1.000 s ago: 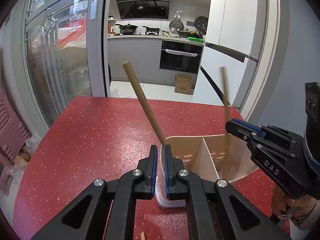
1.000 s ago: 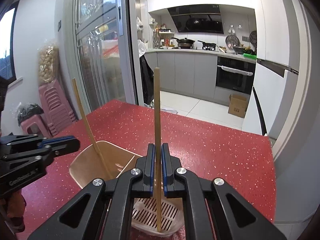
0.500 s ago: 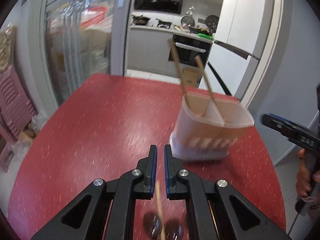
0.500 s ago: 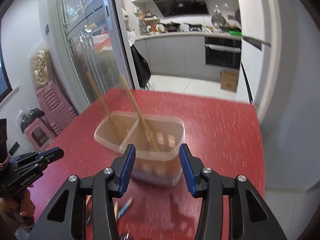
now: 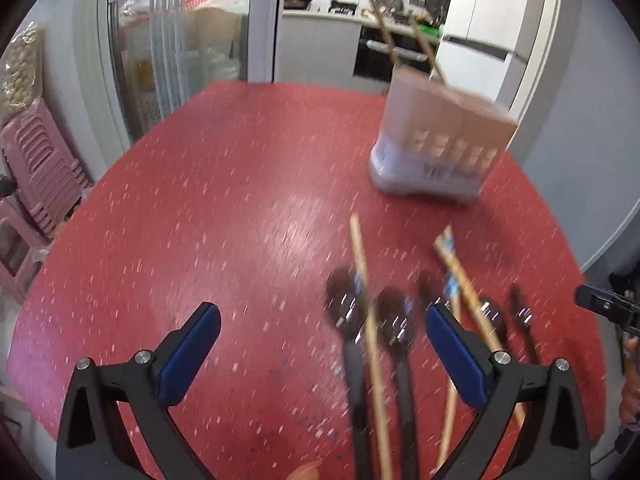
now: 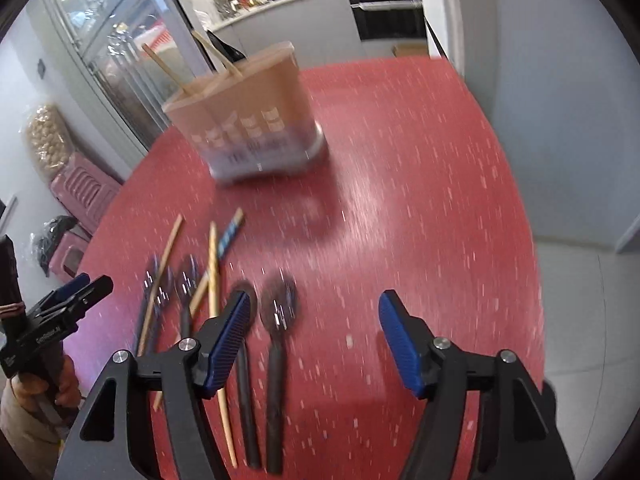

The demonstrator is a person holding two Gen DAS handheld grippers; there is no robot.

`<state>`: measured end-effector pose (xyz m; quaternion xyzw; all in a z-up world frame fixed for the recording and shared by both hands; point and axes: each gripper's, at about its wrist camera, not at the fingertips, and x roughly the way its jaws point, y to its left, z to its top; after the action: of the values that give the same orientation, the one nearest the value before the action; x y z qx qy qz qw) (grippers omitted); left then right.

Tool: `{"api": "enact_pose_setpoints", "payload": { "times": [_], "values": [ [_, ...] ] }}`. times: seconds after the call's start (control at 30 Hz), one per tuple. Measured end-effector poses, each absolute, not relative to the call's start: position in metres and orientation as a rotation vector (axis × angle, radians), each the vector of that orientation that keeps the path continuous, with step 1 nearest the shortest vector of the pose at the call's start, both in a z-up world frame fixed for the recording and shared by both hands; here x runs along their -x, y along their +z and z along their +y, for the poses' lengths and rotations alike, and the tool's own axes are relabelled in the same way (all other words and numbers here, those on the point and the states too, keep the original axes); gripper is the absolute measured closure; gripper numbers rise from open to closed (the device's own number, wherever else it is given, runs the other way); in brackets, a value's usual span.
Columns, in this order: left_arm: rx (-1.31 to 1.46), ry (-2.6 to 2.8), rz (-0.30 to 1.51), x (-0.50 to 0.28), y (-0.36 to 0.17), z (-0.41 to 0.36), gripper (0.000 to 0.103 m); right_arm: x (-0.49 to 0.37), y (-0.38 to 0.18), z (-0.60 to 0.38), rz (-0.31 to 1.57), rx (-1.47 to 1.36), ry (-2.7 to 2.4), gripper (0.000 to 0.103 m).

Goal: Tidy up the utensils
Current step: 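Move both open grippers back over the remaining spoons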

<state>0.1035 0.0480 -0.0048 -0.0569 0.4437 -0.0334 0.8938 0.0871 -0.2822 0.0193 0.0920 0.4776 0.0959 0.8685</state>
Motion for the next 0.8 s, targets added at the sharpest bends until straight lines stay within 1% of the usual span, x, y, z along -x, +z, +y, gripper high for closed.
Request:
{"api": "enact_pose_setpoints", "payload": {
  "times": [0.1,0.3,0.53,0.8],
  "values": [
    [0.111,-0.049,0.976,-0.106,-0.025,0.051,0.0,-0.076,0.001,-0.284,1.057,-0.188,0.168,0.033],
    [0.105,-0.027,1.023,-0.108,-0.045,0.062,0.0,-0.065,-0.011,-0.28,1.085,-0.191,0.159,0.033],
    [0.097,-0.023,1.046,-0.105,-0.055,0.061,0.0,-0.068,-0.012,-0.269,1.106,-0.165,0.162,0.033],
    [0.093,-0.028,1.046,-0.095,-0.054,0.062,0.0,-0.07,-0.013,-0.26,1.114,-0.131,0.125,0.033]
  ]
}}
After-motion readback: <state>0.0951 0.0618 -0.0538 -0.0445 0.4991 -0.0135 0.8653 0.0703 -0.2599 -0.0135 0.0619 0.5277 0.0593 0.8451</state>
